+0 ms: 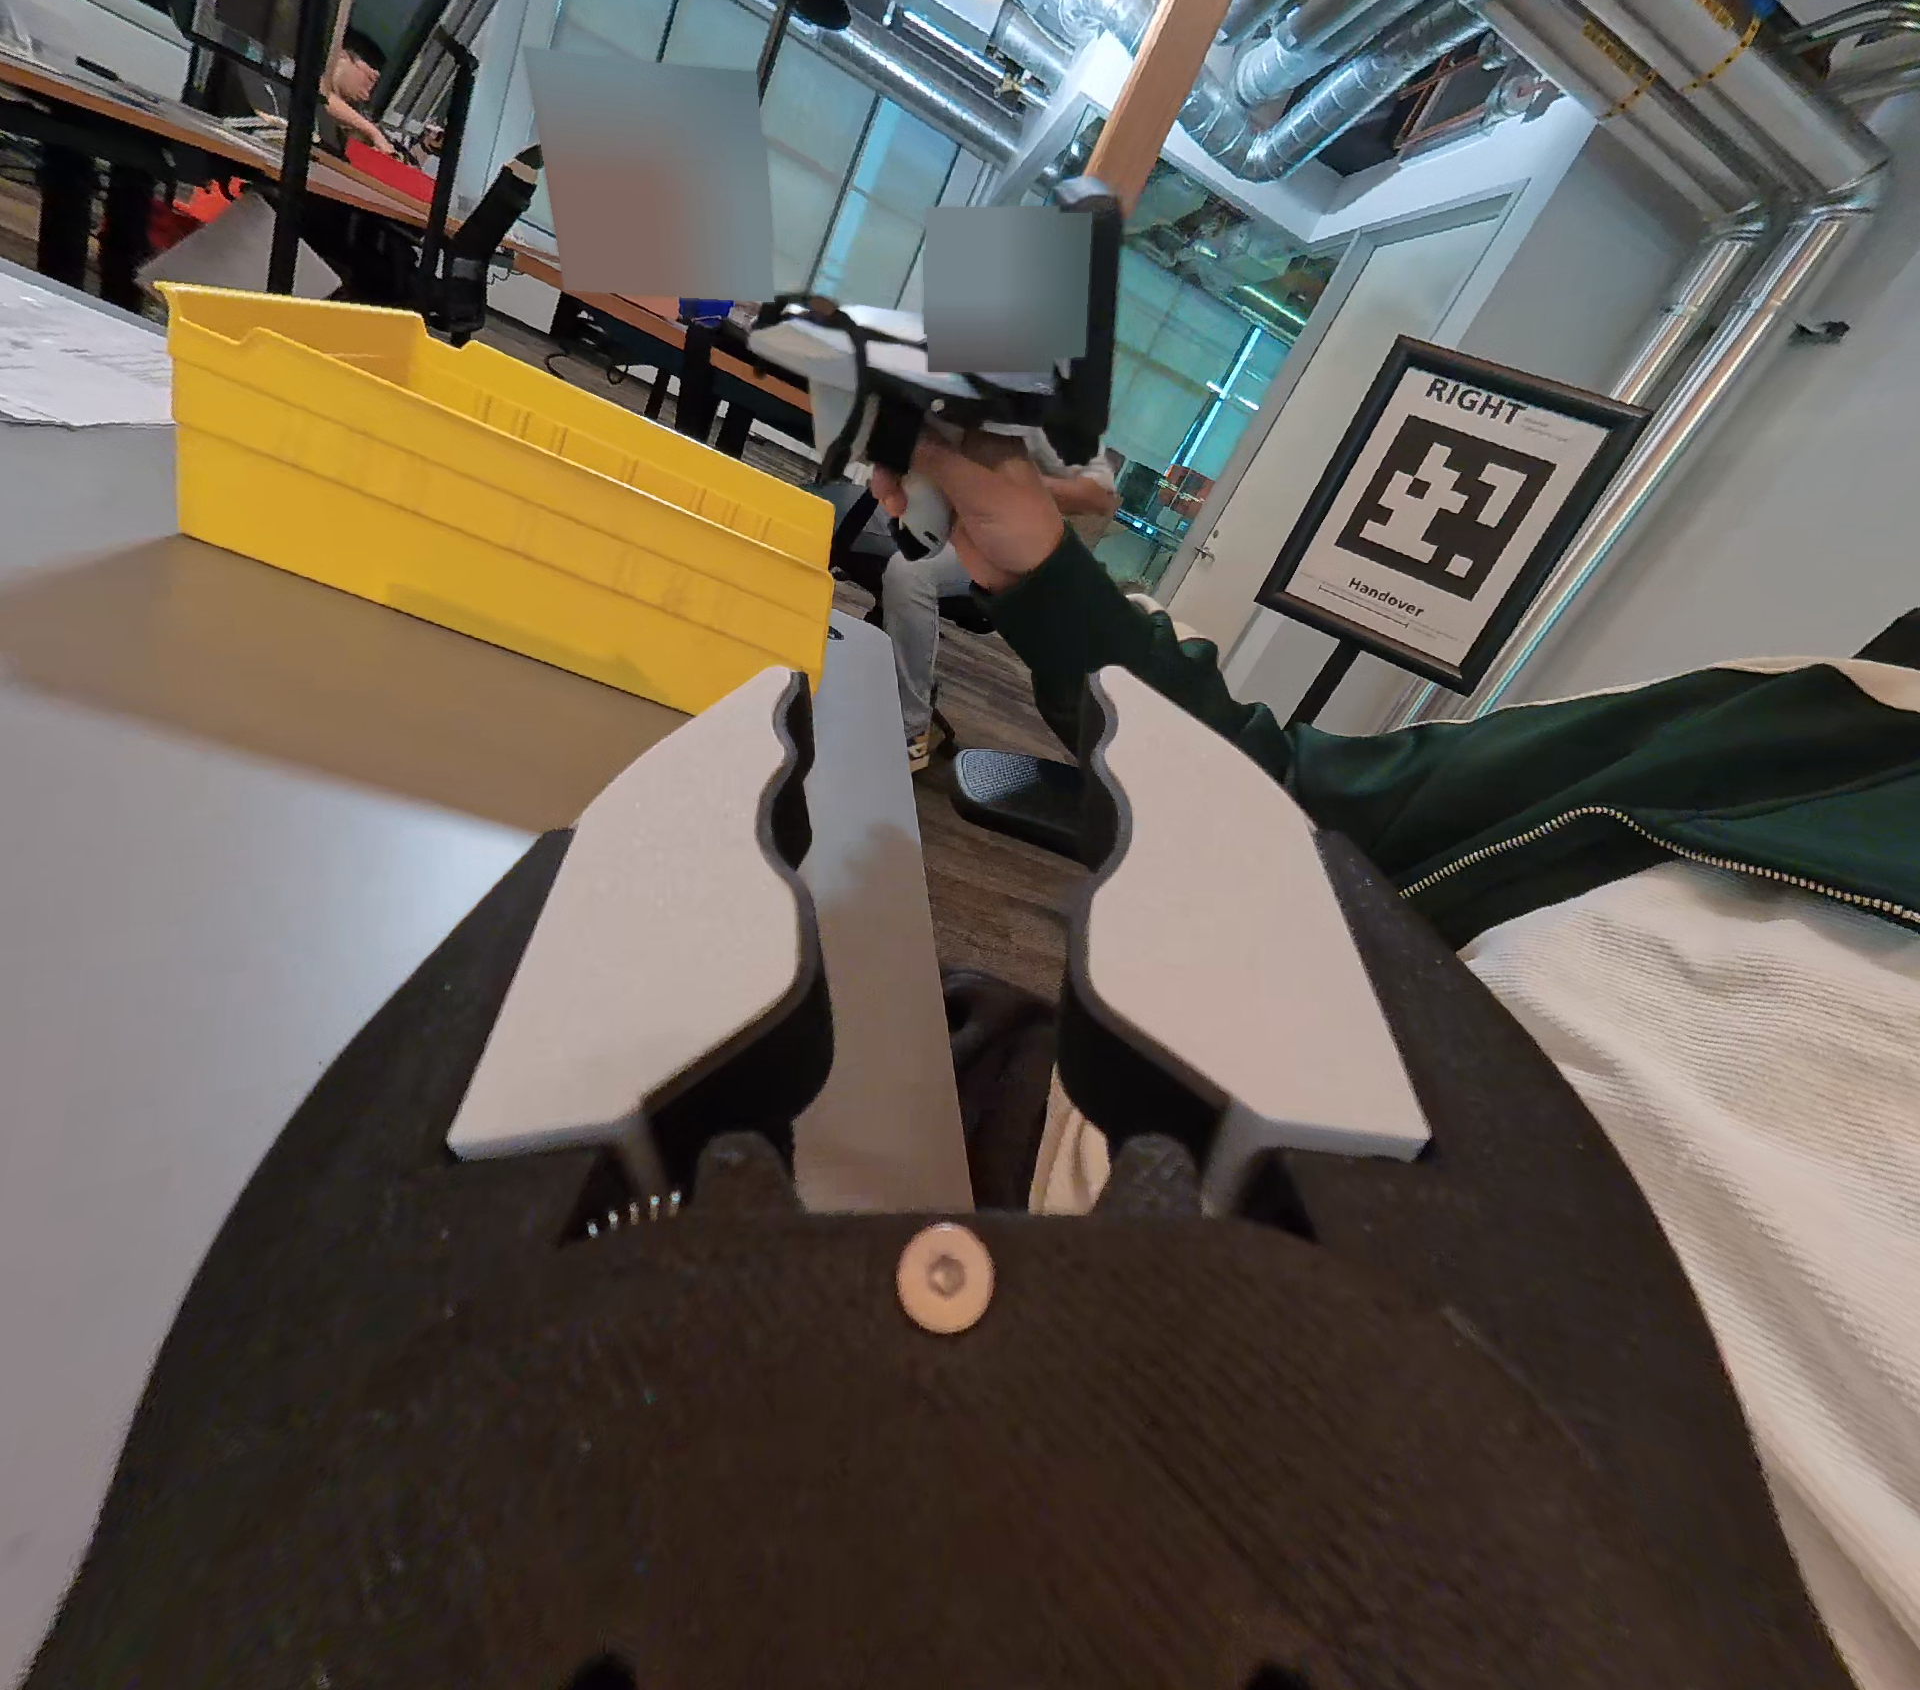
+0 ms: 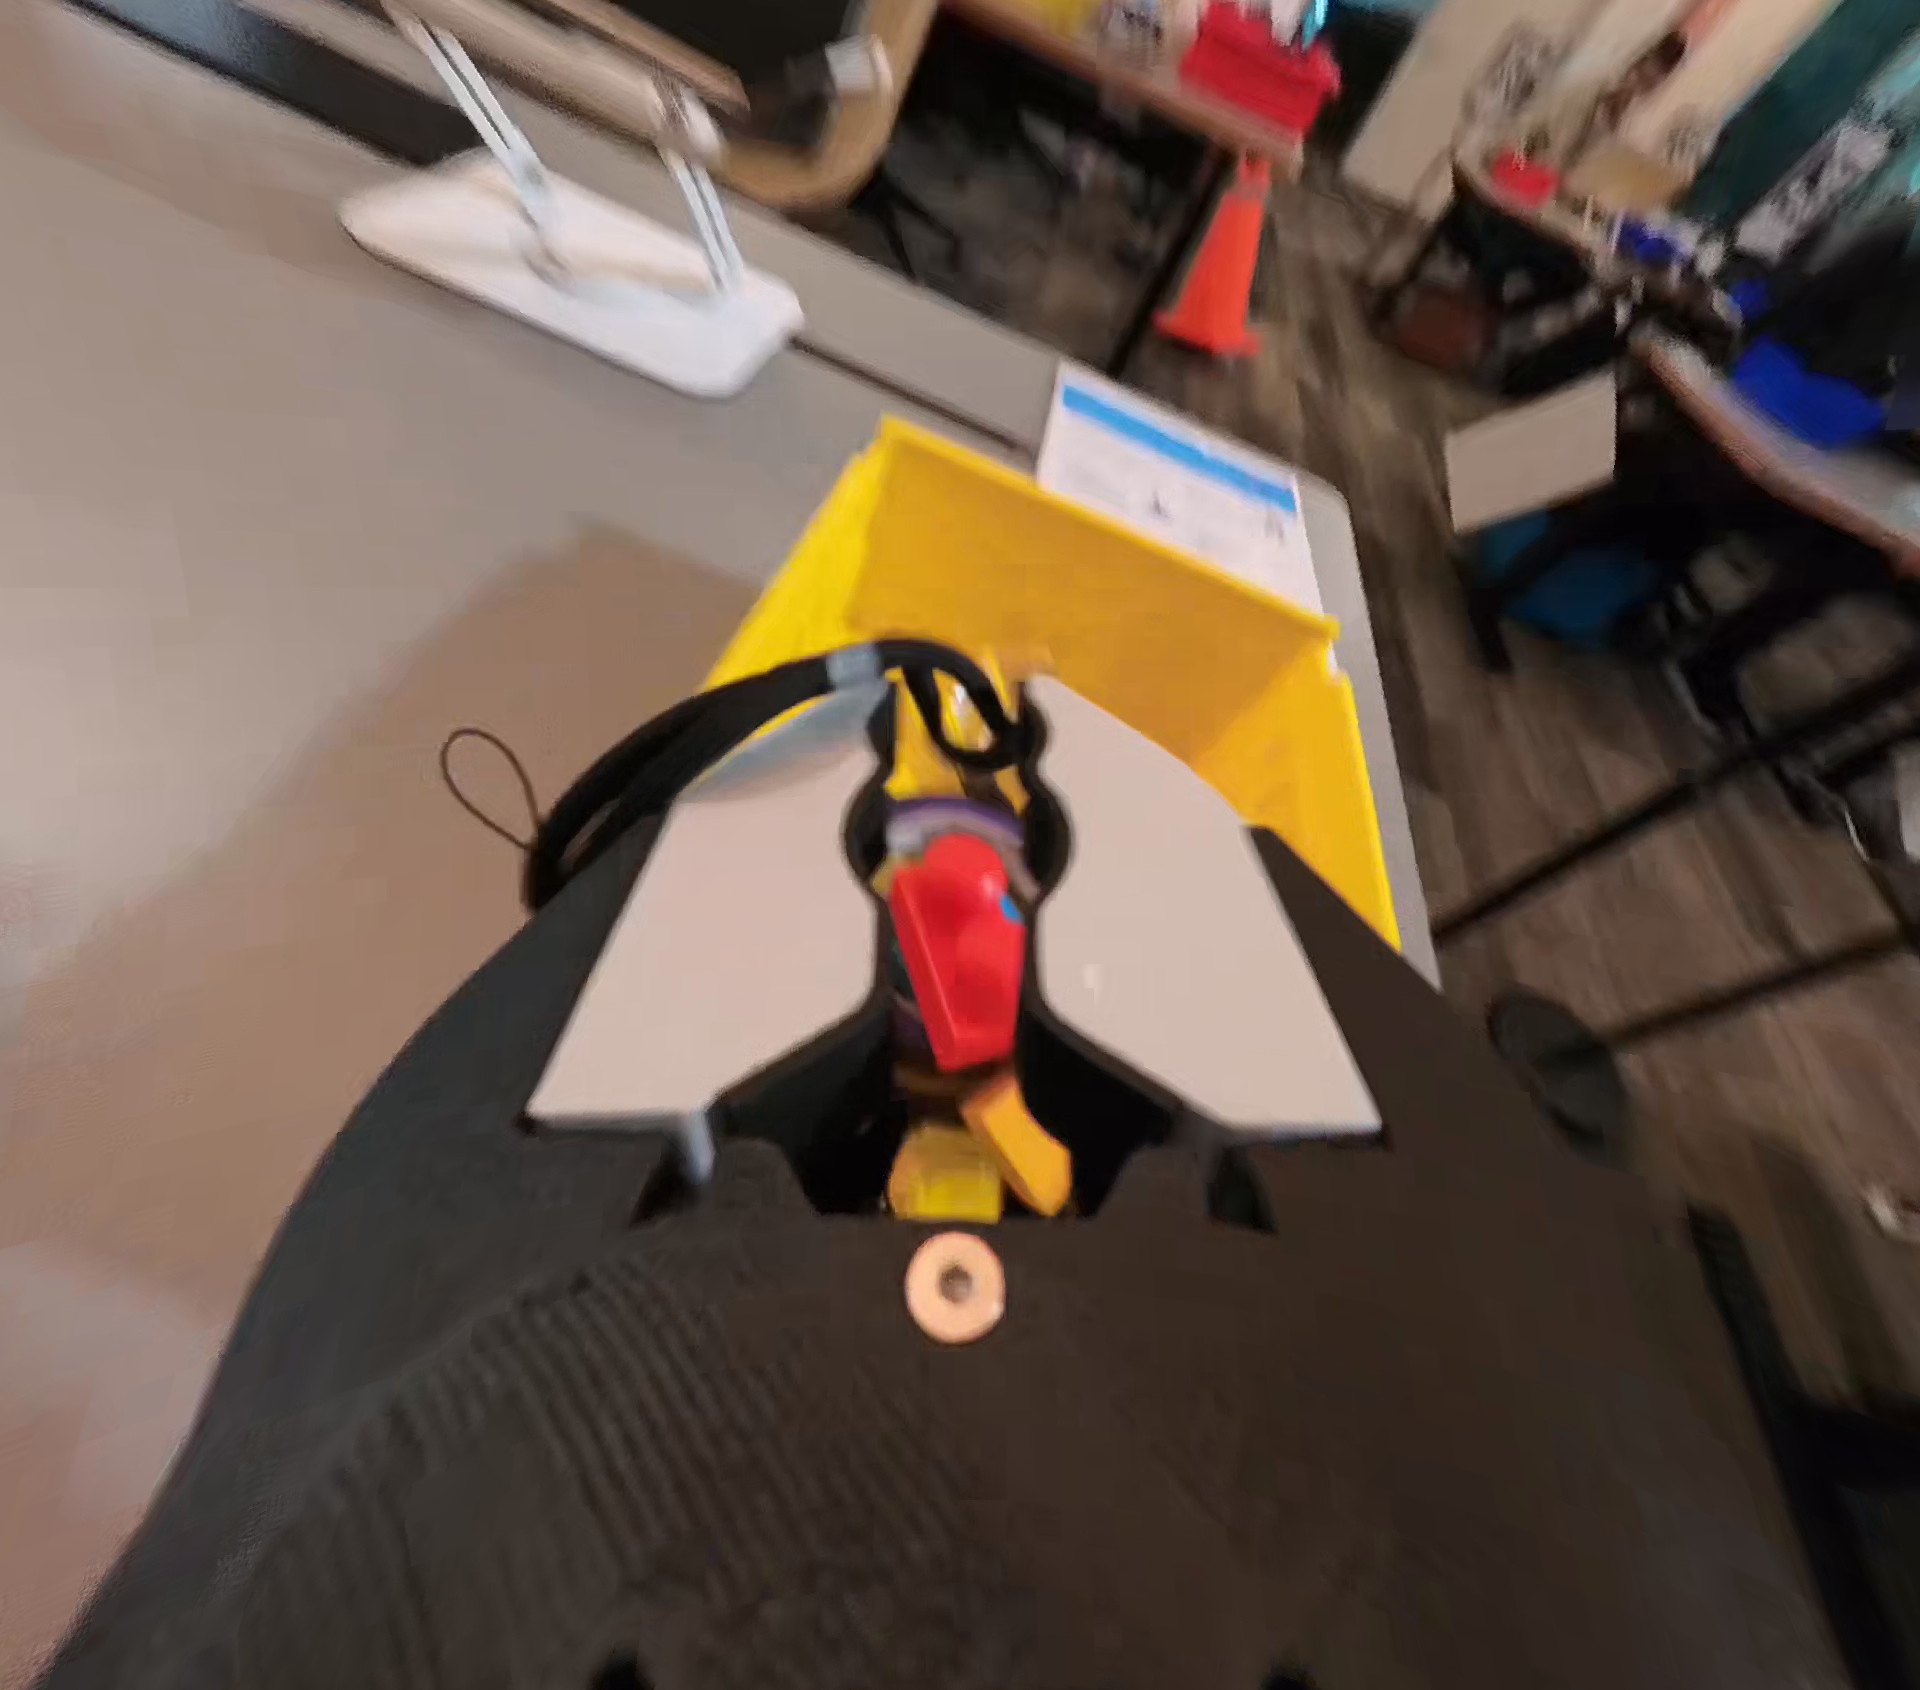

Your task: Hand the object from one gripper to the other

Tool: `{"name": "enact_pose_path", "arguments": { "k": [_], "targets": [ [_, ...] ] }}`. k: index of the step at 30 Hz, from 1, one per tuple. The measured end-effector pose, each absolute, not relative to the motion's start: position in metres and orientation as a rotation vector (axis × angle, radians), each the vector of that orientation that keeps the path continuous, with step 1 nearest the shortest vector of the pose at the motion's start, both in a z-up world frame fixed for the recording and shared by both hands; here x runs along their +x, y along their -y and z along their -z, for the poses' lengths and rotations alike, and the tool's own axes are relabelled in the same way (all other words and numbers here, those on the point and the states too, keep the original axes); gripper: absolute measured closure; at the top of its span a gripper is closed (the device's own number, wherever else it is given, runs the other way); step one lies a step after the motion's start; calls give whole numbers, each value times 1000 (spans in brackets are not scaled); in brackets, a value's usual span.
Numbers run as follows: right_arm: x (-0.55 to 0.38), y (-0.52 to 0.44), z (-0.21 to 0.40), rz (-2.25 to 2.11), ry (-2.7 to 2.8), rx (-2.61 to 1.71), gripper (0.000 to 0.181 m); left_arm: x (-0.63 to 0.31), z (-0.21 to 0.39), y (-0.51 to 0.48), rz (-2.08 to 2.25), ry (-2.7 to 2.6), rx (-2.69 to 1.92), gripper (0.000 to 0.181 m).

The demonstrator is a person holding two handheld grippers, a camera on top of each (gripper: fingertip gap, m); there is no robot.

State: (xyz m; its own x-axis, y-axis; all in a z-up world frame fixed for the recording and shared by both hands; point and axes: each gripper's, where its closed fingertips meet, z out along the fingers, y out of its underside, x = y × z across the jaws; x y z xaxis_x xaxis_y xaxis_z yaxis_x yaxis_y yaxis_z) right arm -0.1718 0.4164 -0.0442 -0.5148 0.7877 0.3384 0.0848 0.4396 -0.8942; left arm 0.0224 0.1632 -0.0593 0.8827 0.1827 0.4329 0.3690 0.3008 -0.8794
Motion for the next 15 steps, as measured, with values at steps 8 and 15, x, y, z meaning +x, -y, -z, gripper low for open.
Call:
{"name": "enact_pose_path", "arguments": {
  "k": [8, 15],
  "targets": [
    [-195, -447, 79, -788, 1912, -823, 117, 20, 62, -163, 151, 525, -1270, 134],
    [-150, -373, 27, -1181, 1877, -570, 117, 19, 62, -162, 145, 530, -1272, 134]
  ]
}}
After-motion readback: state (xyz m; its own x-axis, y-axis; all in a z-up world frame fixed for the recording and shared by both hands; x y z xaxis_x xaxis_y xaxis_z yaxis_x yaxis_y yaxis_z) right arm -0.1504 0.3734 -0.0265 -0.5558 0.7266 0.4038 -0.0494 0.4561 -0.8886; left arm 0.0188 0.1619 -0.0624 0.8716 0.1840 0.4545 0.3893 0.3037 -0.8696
